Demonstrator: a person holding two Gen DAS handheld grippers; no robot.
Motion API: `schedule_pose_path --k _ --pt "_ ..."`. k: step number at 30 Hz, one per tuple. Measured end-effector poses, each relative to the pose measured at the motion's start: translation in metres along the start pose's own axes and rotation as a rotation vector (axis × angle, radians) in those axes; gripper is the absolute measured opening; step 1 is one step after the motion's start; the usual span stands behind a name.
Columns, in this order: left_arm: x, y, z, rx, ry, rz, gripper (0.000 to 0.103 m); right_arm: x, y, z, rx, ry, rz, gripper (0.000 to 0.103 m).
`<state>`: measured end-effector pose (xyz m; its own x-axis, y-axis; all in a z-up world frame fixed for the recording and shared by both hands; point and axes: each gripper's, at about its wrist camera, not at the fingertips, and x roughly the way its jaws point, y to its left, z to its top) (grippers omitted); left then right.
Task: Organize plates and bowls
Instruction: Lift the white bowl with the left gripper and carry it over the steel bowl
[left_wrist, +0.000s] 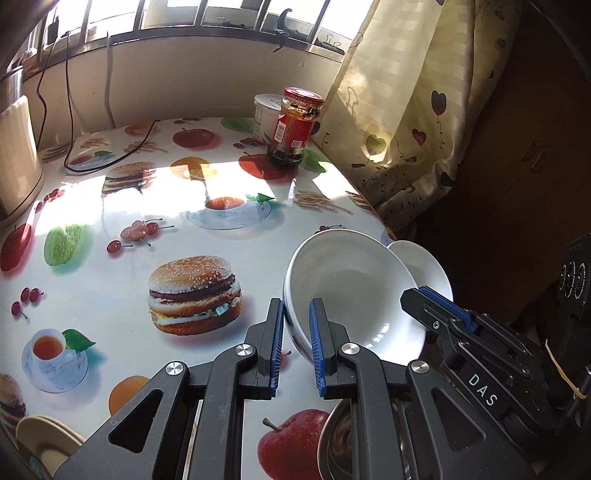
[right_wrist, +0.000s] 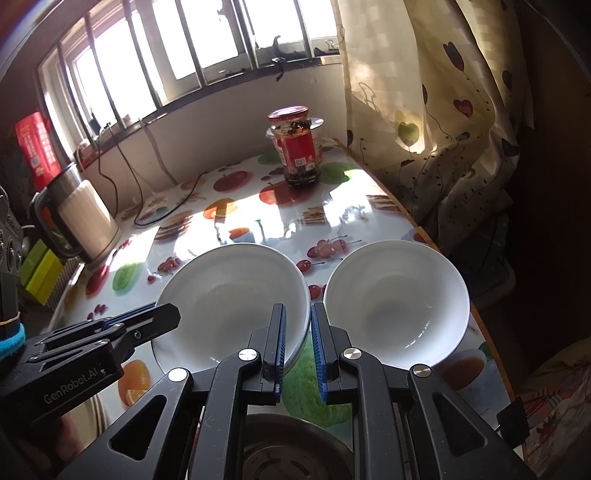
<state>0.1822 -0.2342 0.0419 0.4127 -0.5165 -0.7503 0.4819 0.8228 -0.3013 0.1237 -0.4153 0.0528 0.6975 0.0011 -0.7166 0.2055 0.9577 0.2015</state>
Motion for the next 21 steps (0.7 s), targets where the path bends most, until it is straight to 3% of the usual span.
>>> schedule_pose_path --k 21 --pt "-0.035 -0.018 -0.035 0.047 -0.014 -0.046 0.015 -0.055 0.006 -0.034 0.014 -0.040 -0.033 0.014"
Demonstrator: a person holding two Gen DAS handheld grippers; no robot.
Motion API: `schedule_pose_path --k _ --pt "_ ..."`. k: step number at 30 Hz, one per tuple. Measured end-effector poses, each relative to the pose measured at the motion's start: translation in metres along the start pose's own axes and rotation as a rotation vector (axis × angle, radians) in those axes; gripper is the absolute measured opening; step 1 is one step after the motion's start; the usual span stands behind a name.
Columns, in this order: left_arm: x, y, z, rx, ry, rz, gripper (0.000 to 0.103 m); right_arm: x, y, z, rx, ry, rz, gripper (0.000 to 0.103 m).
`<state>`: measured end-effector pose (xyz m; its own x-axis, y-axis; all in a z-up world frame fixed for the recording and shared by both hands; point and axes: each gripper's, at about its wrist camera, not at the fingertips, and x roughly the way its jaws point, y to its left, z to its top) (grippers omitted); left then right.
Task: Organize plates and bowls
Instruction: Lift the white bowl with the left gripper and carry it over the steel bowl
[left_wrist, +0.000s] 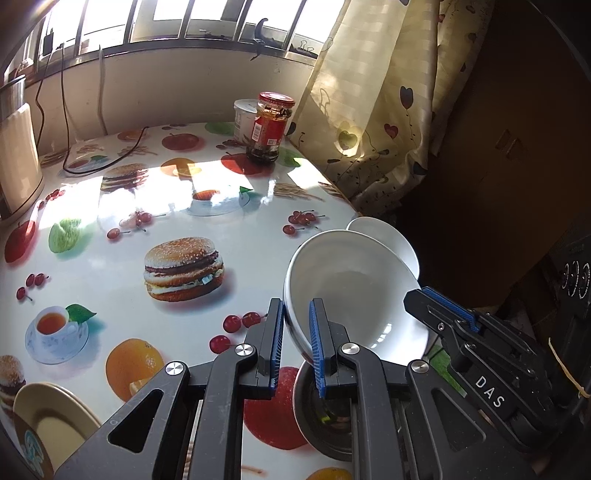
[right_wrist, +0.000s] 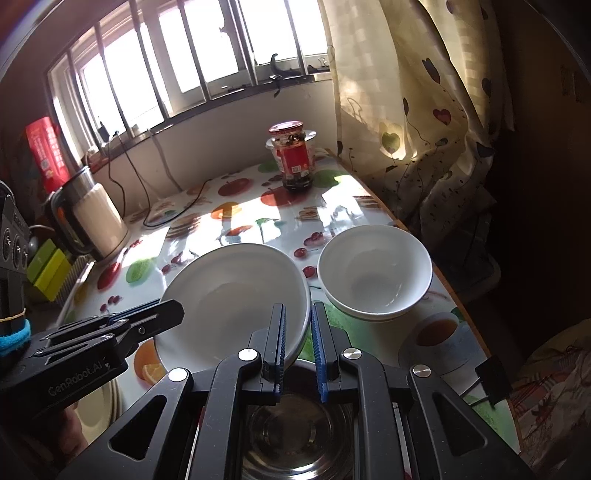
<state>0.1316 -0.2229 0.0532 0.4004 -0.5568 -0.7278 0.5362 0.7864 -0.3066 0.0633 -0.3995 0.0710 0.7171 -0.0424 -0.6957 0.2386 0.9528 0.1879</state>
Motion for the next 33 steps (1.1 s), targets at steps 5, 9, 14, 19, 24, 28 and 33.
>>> schedule_pose_path --k 5,9,14,19,24,28,33 --pt "-0.004 -0.005 -0.012 0.014 0.010 -0.005 0.015 -0.010 -0.003 -0.012 0.008 0.001 -0.004 0.014" --pt "-0.006 -0.010 -0.019 0.022 0.014 -0.007 0.015 -0.015 -0.005 -0.020 0.012 0.004 -0.012 0.014" --pt "-0.009 -0.016 -0.028 0.038 0.018 -0.013 0.015 -0.021 -0.009 -0.031 0.025 0.007 -0.015 0.014" --pt "-0.007 -0.018 -0.033 0.036 0.029 -0.020 0.015 -0.027 -0.011 -0.037 0.037 0.001 -0.023 0.014" --pt "-0.008 -0.020 -0.036 0.036 0.035 -0.017 0.015 -0.030 -0.012 -0.044 0.040 0.004 -0.026 0.014" --pt "-0.008 -0.021 -0.040 0.040 0.044 -0.017 0.015 -0.032 -0.013 -0.046 0.045 0.002 -0.024 0.014" --pt "-0.008 -0.022 -0.047 0.048 0.051 -0.008 0.015 -0.033 -0.013 -0.051 0.047 0.010 -0.023 0.014"
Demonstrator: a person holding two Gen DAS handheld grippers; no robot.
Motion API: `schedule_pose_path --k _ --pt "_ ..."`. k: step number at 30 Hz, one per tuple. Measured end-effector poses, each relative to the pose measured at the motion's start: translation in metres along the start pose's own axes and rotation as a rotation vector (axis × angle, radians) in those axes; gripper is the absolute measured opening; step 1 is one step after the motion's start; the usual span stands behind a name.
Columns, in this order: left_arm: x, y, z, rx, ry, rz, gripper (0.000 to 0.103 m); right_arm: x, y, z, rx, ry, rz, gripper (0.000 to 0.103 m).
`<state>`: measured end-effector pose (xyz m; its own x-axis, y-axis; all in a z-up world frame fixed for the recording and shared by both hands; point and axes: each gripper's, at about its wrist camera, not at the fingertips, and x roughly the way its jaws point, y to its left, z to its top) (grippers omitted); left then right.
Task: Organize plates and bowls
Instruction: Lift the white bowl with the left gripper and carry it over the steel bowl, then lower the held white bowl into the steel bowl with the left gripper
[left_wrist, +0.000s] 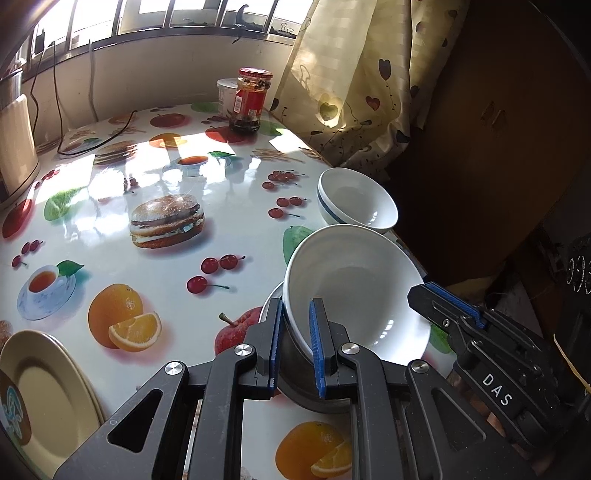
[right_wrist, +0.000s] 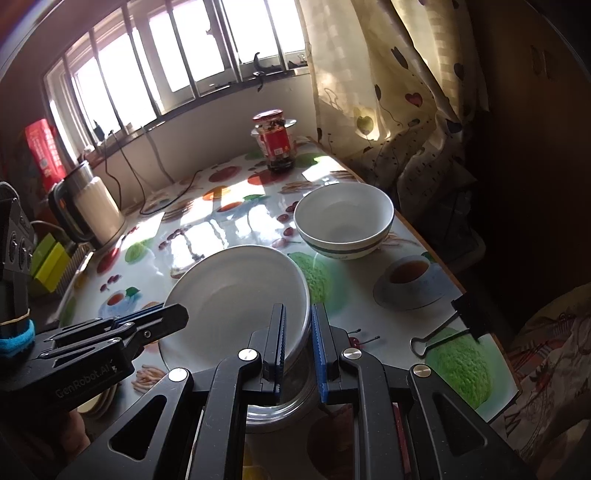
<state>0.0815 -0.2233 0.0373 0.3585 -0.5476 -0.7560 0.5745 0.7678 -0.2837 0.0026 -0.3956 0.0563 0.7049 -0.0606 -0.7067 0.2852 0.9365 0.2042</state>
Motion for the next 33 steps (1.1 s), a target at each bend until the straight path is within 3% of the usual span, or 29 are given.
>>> schedule_pose_path --k 33 --pt "0.011 0.005 -0.018 -0.036 0.057 0.000 0.015 0.009 -0.004 -0.022 0.014 0.048 0.010 0.017"
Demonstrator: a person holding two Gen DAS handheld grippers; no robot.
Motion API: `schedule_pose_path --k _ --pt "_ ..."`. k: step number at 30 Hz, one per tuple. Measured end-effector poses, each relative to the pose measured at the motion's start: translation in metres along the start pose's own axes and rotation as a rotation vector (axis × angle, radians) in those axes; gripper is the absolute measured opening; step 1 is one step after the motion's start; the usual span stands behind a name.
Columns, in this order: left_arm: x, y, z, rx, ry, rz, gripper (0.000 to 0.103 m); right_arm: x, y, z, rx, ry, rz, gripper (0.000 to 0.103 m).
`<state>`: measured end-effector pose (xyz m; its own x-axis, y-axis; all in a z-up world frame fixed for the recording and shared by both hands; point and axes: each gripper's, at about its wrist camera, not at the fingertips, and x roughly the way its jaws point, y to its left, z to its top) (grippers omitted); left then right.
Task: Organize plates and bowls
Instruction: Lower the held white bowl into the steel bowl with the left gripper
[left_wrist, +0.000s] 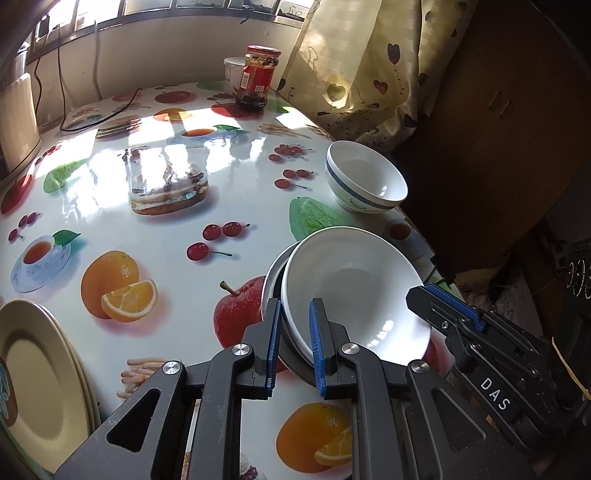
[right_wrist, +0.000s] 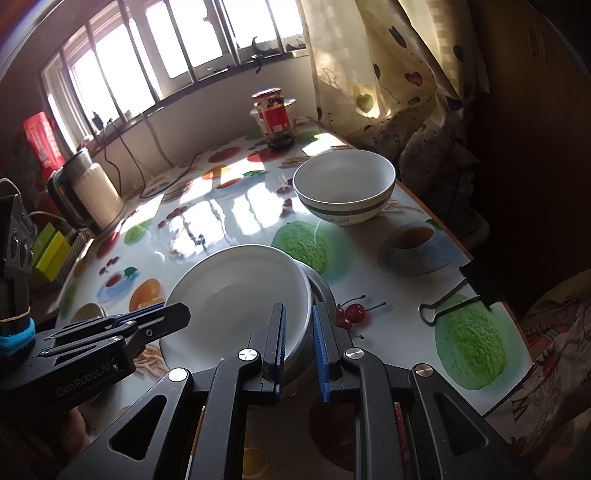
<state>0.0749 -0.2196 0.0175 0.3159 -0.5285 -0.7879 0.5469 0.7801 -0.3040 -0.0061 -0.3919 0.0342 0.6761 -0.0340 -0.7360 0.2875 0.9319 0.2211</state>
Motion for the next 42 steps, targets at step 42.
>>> schedule_pose_path --k 42 --pt "-0.007 0.001 0.021 0.025 -0.064 0.040 0.027 0.000 -0.003 0.019 0.019 -0.019 0.003 0.033"
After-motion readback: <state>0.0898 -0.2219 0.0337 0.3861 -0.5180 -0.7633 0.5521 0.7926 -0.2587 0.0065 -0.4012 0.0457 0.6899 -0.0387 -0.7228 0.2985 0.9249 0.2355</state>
